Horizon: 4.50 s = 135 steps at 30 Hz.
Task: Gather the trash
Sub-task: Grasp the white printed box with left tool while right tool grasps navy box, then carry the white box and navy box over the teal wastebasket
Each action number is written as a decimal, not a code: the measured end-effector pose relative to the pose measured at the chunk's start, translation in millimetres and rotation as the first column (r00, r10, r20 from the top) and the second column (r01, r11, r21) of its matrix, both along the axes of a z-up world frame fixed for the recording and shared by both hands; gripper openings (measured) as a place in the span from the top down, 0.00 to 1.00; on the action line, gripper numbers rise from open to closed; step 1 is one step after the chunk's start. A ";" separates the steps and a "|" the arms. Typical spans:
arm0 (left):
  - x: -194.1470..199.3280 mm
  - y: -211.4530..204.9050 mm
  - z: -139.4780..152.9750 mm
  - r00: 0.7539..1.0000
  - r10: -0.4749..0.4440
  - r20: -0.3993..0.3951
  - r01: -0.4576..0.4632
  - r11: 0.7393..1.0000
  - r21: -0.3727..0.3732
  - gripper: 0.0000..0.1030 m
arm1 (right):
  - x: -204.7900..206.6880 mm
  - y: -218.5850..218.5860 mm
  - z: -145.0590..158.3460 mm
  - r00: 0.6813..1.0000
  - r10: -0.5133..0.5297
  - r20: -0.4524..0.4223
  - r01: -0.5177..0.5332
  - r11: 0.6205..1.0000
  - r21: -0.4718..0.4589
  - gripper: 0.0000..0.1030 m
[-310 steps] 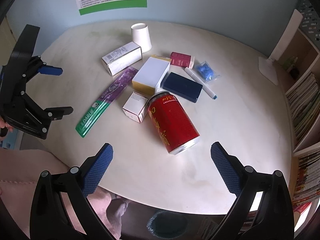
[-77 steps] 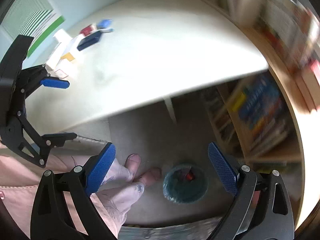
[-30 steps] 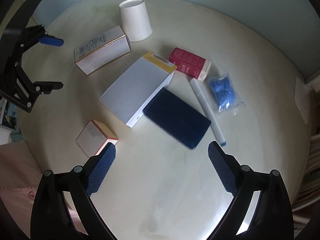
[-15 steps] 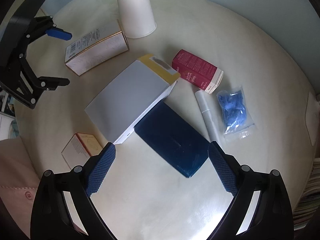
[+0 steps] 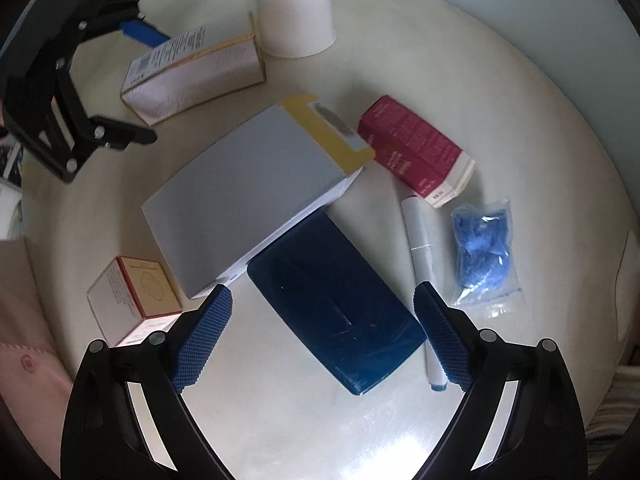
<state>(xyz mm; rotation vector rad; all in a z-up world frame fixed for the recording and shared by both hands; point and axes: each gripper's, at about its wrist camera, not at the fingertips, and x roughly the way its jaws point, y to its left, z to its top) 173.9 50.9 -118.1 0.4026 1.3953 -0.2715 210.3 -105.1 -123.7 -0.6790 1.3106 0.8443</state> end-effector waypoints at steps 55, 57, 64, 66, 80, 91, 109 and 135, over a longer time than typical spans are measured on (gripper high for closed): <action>-113.4 -55.5 113.7 0.951 -0.230 0.205 0.228 0.973 0.035 0.55 | -86.0 -125.6 60.8 0.915 -0.390 0.107 0.382 0.920 0.087 0.47; -120.2 -68.9 112.7 0.943 -0.265 0.201 0.263 0.964 0.036 0.55 | -94.1 -133.6 63.5 0.904 -0.412 0.112 0.404 0.910 0.087 0.47; -143.1 -112.8 113.8 0.909 -0.368 0.195 0.369 0.929 0.028 0.55 | -128.3 -168.6 71.3 0.858 -0.501 0.115 0.494 0.865 0.084 0.47; -147.2 -129.2 110.3 0.898 -0.397 0.189 0.400 0.916 0.024 0.55 | -137.1 -177.8 72.3 0.845 -0.523 0.115 0.516 0.852 0.082 0.47; -187.0 -227.2 81.4 0.797 -0.587 0.143 0.593 0.805 0.004 0.55 | -209.8 -251.6 80.0 0.720 -0.685 0.113 0.680 0.729 0.079 0.47; -227.3 -301.0 56.5 0.672 -0.730 0.128 0.740 0.670 -0.062 0.55 | -277.9 -302.5 79.6 0.577 -0.810 0.100 0.808 0.585 0.076 0.47; -322.6 -395.0 22.2 0.417 -0.908 0.039 0.906 0.412 -0.099 0.55 | -407.9 -362.4 46.8 0.256 -0.966 0.030 0.963 0.258 0.083 0.47; -431.2 -467.4 -128.9 0.192 -0.946 -0.262 0.969 0.225 -0.102 0.55 | -538.1 -393.5 -95.7 -0.208 -0.966 -0.154 0.976 -0.215 0.028 0.47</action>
